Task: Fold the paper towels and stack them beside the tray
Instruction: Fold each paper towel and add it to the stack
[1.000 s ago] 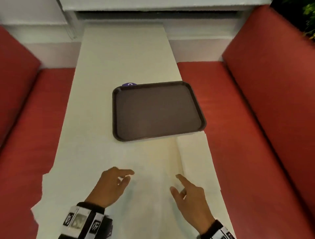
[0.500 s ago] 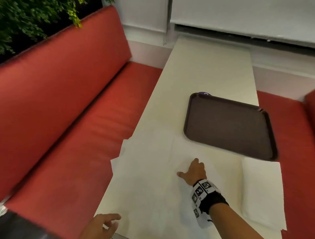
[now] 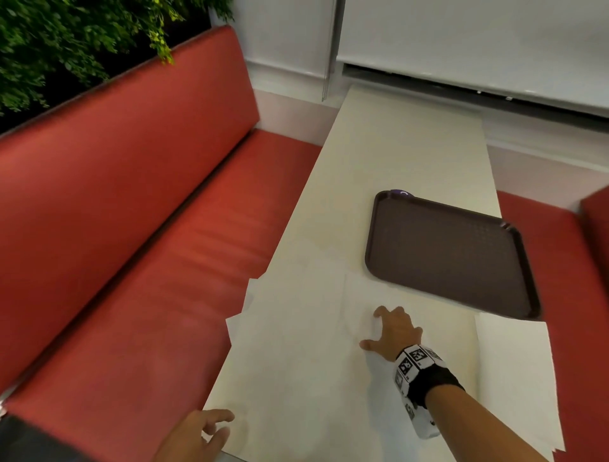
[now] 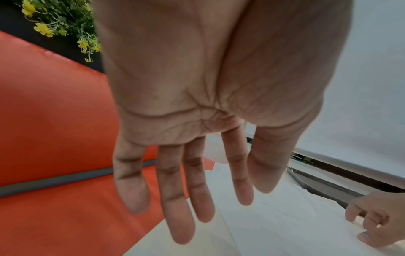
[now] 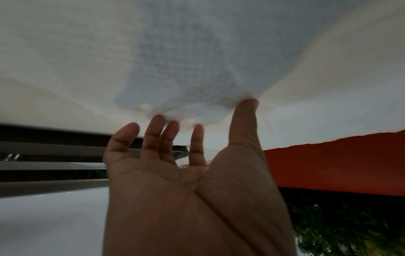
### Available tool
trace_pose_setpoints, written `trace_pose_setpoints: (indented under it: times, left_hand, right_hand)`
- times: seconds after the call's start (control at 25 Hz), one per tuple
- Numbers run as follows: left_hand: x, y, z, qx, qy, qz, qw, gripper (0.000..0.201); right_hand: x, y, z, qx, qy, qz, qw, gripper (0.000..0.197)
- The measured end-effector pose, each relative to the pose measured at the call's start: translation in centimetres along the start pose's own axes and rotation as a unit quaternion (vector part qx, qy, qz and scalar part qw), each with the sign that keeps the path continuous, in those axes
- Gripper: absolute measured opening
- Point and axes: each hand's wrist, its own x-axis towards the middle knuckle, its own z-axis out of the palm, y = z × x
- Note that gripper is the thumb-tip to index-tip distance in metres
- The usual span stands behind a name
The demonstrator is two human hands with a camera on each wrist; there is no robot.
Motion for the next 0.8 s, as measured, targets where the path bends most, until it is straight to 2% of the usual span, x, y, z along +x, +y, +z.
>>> trace_pose_setpoints:
  times: [0.08,0.16,0.24,0.32,0.4,0.52,0.6,0.68,0.8]
  left_hand:
    - [0.2,0.3,-0.3,0.007,-0.009,-0.006,1.0,0.058]
    - [0.5,0.2,-0.1,0.001,-0.006,-0.009,1.0,0.054]
    - [0.8,0.0,-0.2,0.002,-0.012,-0.005,1.0,0.059]
    - [0.9,-0.3,-0.1,0.003,-0.016,0.004,1.0,0.065]
    - [0.9,-0.6,0.1,-0.009,-0.008,0.004,1.0,0.061]
    - [1.1,-0.7,0.4,-0.021,0.002,0.003,1.0,0.06]
    - [1.4,-1.0,0.5,-0.015,0.006,0.005,1.0,0.063]
    - [1.7,-1.1,0.8,-0.016,0.008,-0.002,1.0,0.063]
    - [1.8,-0.5,0.8,-0.022,0.01,0.007,1.0,0.057]
  right_hand:
    - [-0.1,0.3,-0.1,-0.019,0.008,0.002,1.0,0.089]
    - [-0.2,0.6,-0.3,-0.004,-0.011,0.012,1.0,0.088]
    - [-0.5,0.8,-0.5,0.0,-0.013,0.014,1.0,0.081]
    - [-0.5,1.0,-0.5,-0.042,0.008,0.007,0.999,0.09]
    - [-0.4,1.1,-0.5,-0.051,0.009,0.002,0.999,0.101]
    - [-0.2,1.5,-0.9,-0.009,-0.021,0.022,0.999,0.086]
    - [-0.4,1.7,-1.0,-0.038,-0.037,0.023,0.998,0.071]
    - [-0.6,1.8,-1.3,-0.077,-0.031,0.014,0.996,0.061]
    - [-0.7,2.2,-1.5,-0.049,-0.016,-0.027,0.998,0.055]
